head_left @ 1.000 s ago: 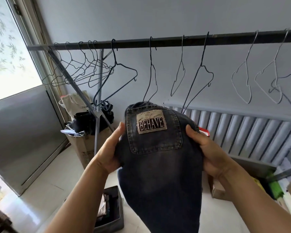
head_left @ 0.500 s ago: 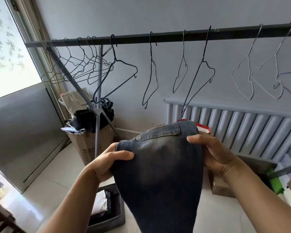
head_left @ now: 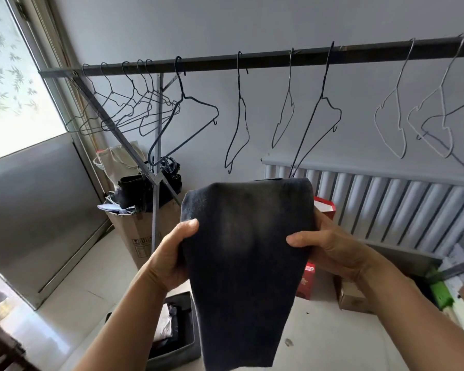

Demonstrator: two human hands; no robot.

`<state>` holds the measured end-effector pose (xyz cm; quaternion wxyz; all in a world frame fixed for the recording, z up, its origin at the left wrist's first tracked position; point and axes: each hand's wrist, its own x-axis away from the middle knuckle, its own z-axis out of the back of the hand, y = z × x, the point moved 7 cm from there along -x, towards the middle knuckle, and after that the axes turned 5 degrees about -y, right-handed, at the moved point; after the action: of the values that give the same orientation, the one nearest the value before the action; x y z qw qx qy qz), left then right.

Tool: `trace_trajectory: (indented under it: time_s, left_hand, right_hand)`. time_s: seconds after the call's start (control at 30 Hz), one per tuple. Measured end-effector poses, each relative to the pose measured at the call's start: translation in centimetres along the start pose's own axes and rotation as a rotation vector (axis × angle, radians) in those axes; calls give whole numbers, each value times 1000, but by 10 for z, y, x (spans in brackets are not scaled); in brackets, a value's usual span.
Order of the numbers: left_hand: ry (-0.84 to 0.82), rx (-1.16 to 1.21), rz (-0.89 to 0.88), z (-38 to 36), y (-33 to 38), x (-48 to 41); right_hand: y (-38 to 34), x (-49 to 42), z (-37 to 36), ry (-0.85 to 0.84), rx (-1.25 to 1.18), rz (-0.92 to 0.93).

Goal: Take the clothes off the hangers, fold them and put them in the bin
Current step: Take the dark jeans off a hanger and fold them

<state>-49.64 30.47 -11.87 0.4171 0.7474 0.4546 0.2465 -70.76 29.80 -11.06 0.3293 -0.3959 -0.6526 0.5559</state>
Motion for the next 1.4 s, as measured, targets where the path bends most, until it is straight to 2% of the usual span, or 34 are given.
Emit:
trace_trajectory:
  time_s: [0.17,0.2,0.33,0.43,0.5,0.63,0.77,0.83,0.9,0.97,1.0,1.1,1.3,1.4]
  left_hand:
    - [-13,-163,62,-4,8,3]
    - [12,-188,65,-5,10,2]
    - [285,-316,-17,12,16,-7]
    - [328,-315,-81,12,16,-13]
    - [367,-364,-127,14,19,-16]
    - [436,-469,-205,11,29,-15]
    - [383,-486,-234,-2,33,-10]
    - [354,-382,-209,-2,34,-12]
    - [273,-163,-190,-3,32,-15]
    - [191,-36,-212,-8,37,-14]
    - [152,-55,-221,-12,40,-12]
    - [98,-353,-213,-18,47,-10]
    - [200,-1167,-168,-23,70,-13]
    - [228,-1381,-180,-22,76,-15]
  right_hand:
    - [-6,-3,9,205,41,-4]
    - [-7,-4,12,244,57,10]
    - [-14,-4,28,493,128,104]
    - [-19,-1,38,677,163,138]
    - [-17,1,42,727,141,135]
    - [-8,3,37,649,-60,124]
    - [-15,4,26,411,-133,148]
    - [-19,6,22,301,-70,140]
    - [-23,6,22,242,-47,143]
    - [-30,7,26,248,-44,169]
    - [-34,6,28,263,-22,186]
    - [-43,6,32,315,153,209]
    - [-61,8,31,412,684,239]
    - [-66,10,32,467,845,276]
